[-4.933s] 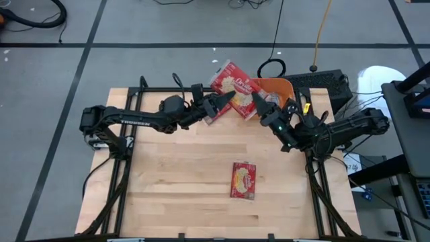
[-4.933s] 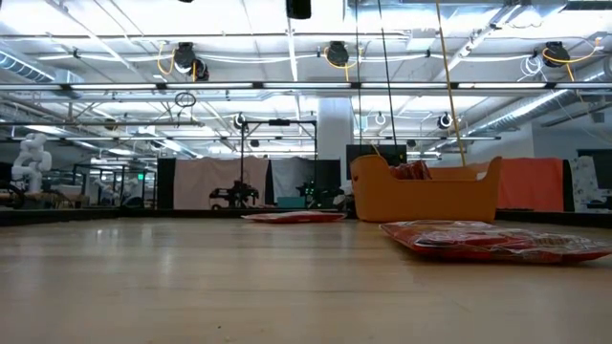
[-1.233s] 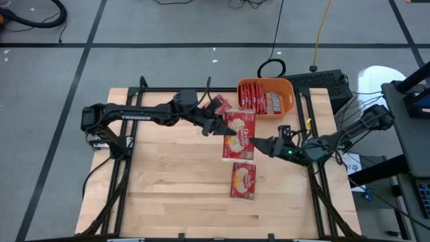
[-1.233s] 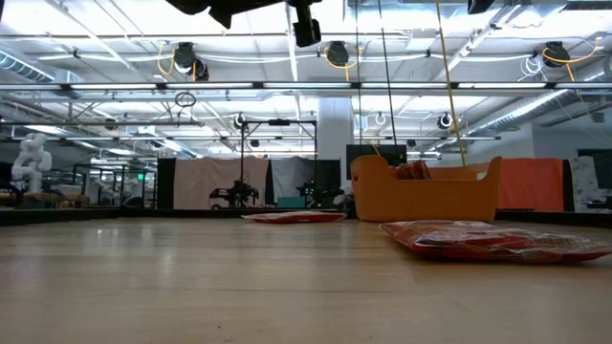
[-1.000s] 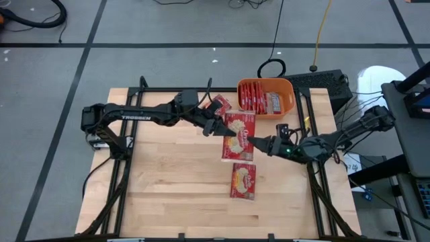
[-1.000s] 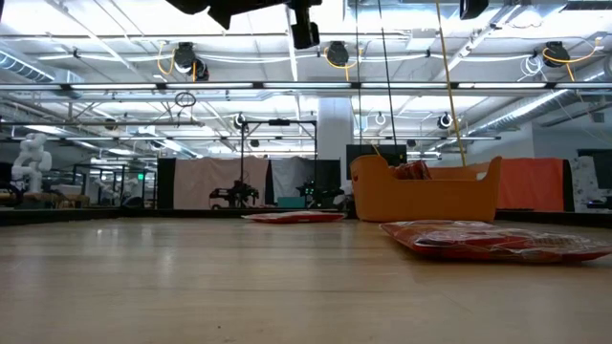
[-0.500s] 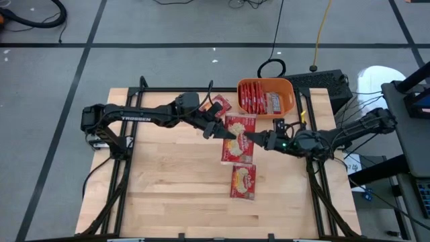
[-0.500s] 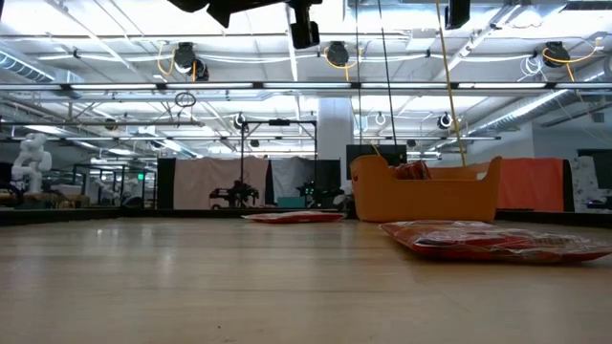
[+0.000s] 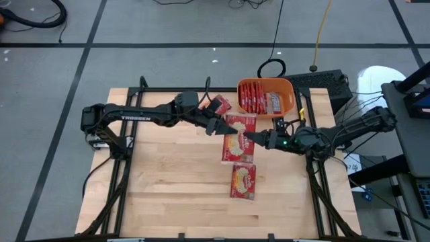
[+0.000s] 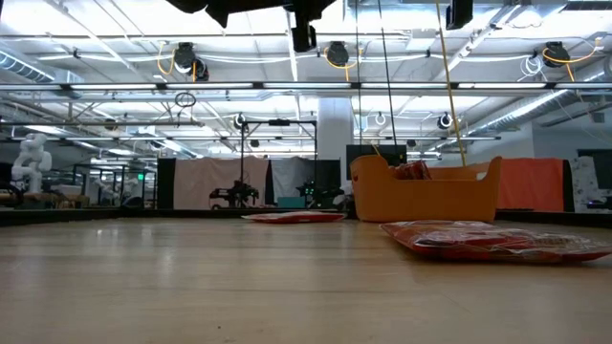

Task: Sort popcorn bags into baskets
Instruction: Put the red popcorn bag into the orange bin

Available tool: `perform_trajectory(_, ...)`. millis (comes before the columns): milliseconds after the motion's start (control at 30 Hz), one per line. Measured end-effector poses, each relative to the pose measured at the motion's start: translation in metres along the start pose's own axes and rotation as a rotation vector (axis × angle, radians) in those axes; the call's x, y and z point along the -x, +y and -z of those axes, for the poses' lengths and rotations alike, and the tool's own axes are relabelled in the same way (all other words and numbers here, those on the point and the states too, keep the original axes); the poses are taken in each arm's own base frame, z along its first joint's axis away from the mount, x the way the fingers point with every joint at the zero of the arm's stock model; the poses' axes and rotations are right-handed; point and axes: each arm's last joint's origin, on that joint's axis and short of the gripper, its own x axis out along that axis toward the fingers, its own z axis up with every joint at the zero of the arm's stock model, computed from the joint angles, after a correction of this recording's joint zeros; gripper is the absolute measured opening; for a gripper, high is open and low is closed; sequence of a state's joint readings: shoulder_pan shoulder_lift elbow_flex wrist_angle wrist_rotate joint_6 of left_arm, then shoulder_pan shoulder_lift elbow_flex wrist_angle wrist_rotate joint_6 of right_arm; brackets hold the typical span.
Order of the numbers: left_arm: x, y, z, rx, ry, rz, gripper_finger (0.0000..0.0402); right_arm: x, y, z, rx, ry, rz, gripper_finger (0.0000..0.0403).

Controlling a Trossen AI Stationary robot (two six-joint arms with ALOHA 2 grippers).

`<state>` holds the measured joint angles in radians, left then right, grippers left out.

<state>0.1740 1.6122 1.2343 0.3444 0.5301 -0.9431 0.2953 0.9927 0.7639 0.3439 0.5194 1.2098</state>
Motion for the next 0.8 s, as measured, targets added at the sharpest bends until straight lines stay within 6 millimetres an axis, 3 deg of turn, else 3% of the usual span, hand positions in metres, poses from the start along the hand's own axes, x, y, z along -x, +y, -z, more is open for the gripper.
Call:
perform_trajectory(167,0.018,-0.006,-0.017,-0.091,-0.071,-0.008,0.0235,0.01,0.002,-0.011,-0.024,-0.012,0.015,0.0022)
perform_trajectory(333,0.047,-0.019,-0.036,-0.195,-0.158,-0.049,0.0266,0.025,0.005,-0.03,-0.024,-0.11,0.04,0.0022)
perform_trajectory(567,0.071,-0.023,-0.041,-0.244,-0.149,-0.154,0.0253,0.042,0.019,-0.067,0.053,-0.328,0.047,0.0022)
perform_trajectory(800,0.069,-0.015,-0.03,-0.197,-0.059,-0.237,0.0227,0.049,0.038,-0.102,0.171,-0.469,0.147,0.0022)
